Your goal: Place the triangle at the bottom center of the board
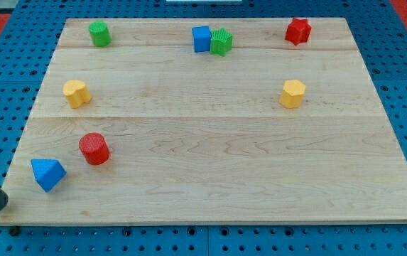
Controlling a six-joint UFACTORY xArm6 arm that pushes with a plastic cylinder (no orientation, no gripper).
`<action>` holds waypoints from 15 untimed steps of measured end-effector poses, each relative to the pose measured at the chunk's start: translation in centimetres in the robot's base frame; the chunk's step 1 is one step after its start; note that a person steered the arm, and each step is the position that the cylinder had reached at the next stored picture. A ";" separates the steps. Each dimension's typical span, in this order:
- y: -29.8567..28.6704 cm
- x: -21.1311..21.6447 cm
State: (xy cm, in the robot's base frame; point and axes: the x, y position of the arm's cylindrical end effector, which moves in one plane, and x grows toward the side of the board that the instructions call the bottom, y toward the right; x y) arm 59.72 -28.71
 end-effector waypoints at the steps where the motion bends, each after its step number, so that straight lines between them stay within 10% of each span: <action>1: 0.0 -0.3; 15: 8.3 -4.9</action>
State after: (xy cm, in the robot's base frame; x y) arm 54.82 -20.46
